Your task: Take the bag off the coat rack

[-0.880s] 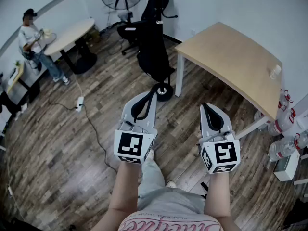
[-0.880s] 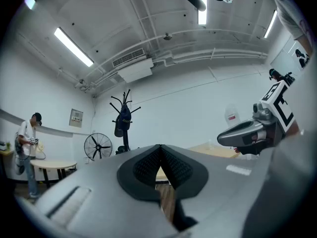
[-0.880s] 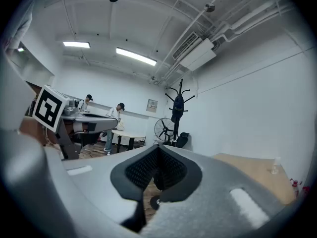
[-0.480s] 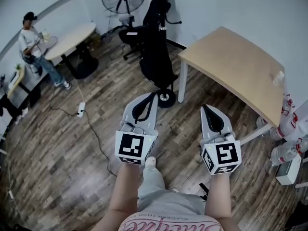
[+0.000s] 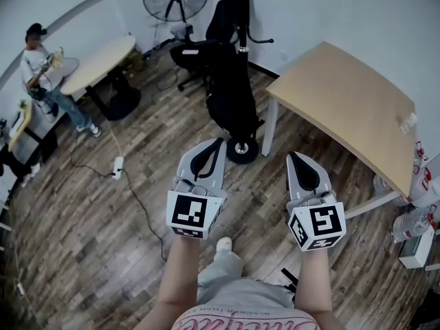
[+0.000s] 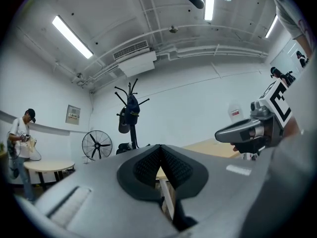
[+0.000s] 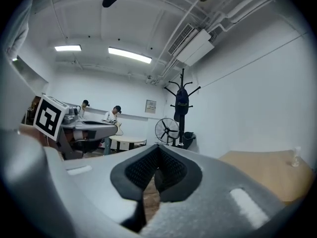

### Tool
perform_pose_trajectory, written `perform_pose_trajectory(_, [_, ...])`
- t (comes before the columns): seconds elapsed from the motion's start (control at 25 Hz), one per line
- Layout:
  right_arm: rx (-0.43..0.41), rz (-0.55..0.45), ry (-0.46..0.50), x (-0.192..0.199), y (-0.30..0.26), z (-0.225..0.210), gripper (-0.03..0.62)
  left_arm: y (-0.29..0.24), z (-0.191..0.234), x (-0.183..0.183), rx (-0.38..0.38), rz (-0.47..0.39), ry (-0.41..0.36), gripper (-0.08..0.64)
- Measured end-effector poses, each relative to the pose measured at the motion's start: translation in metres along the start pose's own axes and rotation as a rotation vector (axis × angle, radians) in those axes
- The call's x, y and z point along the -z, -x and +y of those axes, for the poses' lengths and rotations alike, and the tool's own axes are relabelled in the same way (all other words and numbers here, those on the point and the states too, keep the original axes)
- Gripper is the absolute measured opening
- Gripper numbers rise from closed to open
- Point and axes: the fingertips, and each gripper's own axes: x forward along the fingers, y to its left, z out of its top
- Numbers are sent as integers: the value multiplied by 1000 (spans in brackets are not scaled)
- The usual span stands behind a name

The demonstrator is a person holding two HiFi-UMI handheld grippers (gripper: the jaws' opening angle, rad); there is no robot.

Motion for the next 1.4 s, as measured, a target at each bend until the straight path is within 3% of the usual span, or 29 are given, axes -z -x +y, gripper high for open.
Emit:
perform_pose_trajectory(0.56, [30,82,100,12,-116,19,2,-54,100,46,31,17,77,14])
perform_pose_trajectory(0.84, [44,99,153,11,-153,29,2,-64,146,49,-15,-9,156,3])
perform_pose_trajectory(1.12, [32,102,215,7,-173,36,2,-73,152,50,15,1,70,2])
perform_pose_trajectory(1.32, [33,109,221,9,-187,31,2,-82,155,52,42,12,94,6])
perform_pose_trajectory(1.4, [32,102,210,8,-193,28,2,-86,160,54,33,20,66,12])
